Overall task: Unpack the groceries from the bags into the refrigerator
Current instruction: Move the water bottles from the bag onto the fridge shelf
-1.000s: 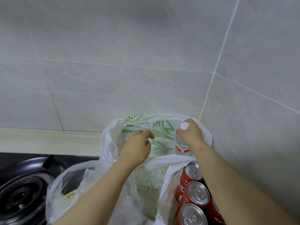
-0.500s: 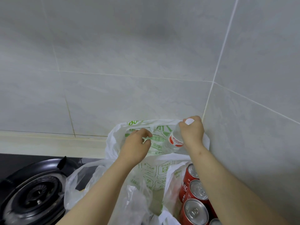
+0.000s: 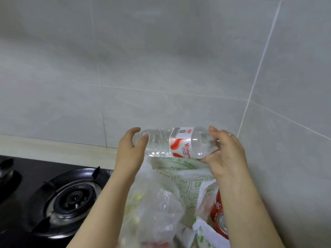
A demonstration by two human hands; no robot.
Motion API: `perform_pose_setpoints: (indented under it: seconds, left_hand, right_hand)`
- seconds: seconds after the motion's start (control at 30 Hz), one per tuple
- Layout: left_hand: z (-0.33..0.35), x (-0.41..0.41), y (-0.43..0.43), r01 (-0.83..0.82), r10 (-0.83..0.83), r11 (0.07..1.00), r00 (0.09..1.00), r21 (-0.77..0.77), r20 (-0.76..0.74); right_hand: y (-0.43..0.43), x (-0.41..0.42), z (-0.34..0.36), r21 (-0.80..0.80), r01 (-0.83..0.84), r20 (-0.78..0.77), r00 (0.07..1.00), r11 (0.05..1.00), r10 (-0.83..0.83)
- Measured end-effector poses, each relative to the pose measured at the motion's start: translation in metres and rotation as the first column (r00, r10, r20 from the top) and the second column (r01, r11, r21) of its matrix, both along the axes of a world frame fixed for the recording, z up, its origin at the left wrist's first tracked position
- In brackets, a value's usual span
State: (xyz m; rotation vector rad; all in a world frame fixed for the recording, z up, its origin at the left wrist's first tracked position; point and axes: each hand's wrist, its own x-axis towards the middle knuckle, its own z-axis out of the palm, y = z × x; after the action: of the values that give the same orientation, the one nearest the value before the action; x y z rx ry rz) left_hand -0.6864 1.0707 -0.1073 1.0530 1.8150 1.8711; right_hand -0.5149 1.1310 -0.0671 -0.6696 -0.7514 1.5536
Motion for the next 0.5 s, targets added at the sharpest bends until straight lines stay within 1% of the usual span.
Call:
perform_pose_setpoints:
  seconds: [0.07, 0.13, 0.2, 0.23, 0.37, 0.5]
  left_hand:
    - [0.005, -0.008, -0.022, 0.002, -0.01, 0.998, 0.991, 0.062, 0.133]
    - [0.009, -0.02, -0.043, -0.022, -0.009, 0.994, 0.958, 0.103, 0.285]
    - [0.01, -0.038, -0.064, -0.067, 0.019, 0.992, 0.913, 0.104, 0.407]
    - [0.009, -0.049, -0.075, -0.088, 0.036, 0.991, 0.894, 0.098, 0.446]
    - [-0.004, -0.086, -0.124, -0.192, 0.142, 0.98, 0.846, 0.044, 0.513]
    - [-0.014, -0.114, -0.177, -0.316, 0.279, 0.949, 0.824, -0.008, 0.494]
  right_hand:
    - [-0.013, -0.009, -0.004, -0.058, -0.144, -0.059, 0.988, 0.988, 0.141]
    - [-0.025, -0.023, -0.007, -0.109, -0.238, -0.094, 0.969, 0.965, 0.228]
    - [-0.039, -0.041, -0.009, -0.151, -0.318, -0.12, 0.946, 0.936, 0.302]
    - [-0.047, -0.051, -0.009, -0.17, -0.354, -0.127, 0.933, 0.92, 0.336]
    - [-0.079, -0.092, -0.017, -0.208, -0.478, -0.096, 0.878, 0.853, 0.469]
    - [-0.113, -0.135, -0.025, -0.253, -0.576, -0.091, 0.814, 0.777, 0.574]
